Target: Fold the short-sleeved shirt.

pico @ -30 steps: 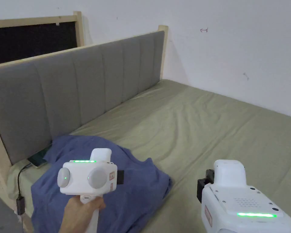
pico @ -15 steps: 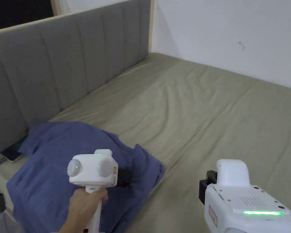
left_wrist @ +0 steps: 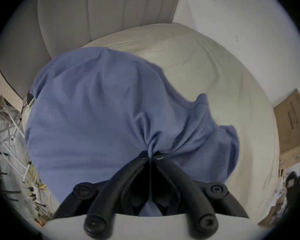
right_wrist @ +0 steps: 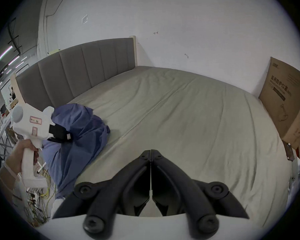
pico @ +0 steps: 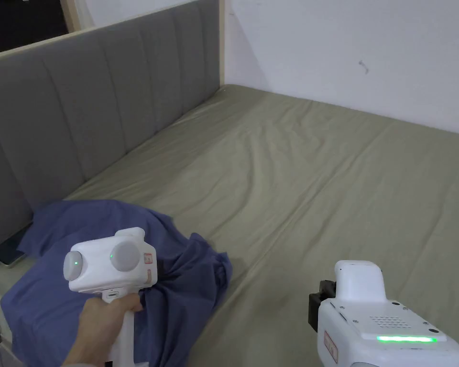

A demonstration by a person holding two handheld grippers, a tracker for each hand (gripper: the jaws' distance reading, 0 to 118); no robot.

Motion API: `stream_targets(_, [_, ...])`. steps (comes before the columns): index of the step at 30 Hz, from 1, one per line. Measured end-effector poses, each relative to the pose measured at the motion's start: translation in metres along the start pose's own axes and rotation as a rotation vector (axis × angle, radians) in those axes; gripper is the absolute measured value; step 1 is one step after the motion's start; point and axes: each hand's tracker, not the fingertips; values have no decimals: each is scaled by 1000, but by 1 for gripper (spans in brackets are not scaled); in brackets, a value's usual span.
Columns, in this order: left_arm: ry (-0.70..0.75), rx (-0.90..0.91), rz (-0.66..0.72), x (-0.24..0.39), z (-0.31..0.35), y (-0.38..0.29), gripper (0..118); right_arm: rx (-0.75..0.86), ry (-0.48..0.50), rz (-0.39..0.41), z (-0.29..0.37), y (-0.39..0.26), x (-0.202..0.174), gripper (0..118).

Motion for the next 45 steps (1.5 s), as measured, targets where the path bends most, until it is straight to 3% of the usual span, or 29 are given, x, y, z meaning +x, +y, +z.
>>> stream_targets(4, [-40, 59, -68, 20, 32, 16, 1, 4, -21, -31, 10, -1, 13, 0])
stream_targets(8, [-264, 127, 6, 46, 63, 32, 1, 34, -48, -69, 27, 0, 30, 0])
stream_targets(11, [-285, 173, -130, 99, 87, 38, 1, 55, -72, -111, 43, 1, 48, 0])
stream_targets(14, [-406, 187, -226, 164, 114, 34, 1, 91, -132, -155, 66, 2, 73, 0])
stream_targets(21, [-817, 138, -479, 330, 183, -28, 1, 182, -368, -255, 147, -11, 163, 0])
stream_targets(25, [-1033, 154, -549, 399, 225, -65, 1, 173, -573, -271, 196, -34, 212, 0])
stream_targets(27, [-1119, 136, -588, 424, 237, -91, 1, 162, -624, -326, 221, -52, 237, 0])
stream_targets(29, [-1114, 116, -661, 442, 229, -123, 1, 152, -656, -383, 240, -70, 258, 0])
stream_targets(33, [-945, -98, -790, 460, 158, -211, 1, 68, -780, -442, 256, -104, 283, 0])
stream_targets(37, [-744, -370, -817, 443, 78, -286, 1, 23, -756, -469, 256, -126, 289, 0])
stream_targets(40, [-626, -360, -927, 423, 53, -318, 1, -19, -750, -470, 243, -136, 288, 0])
stream_targets(42, [-720, -329, -840, 415, 53, -316, 2, -41, -729, -477, 233, -139, 285, 0])
stream_targets(44, [-709, -380, -775, 415, 55, -305, 18, -54, -702, -476, 225, -139, 281, 0])
stream_targets(45, [-734, -410, -757, 416, 55, -300, 39, -61, -692, -472, 220, -137, 278, 0])
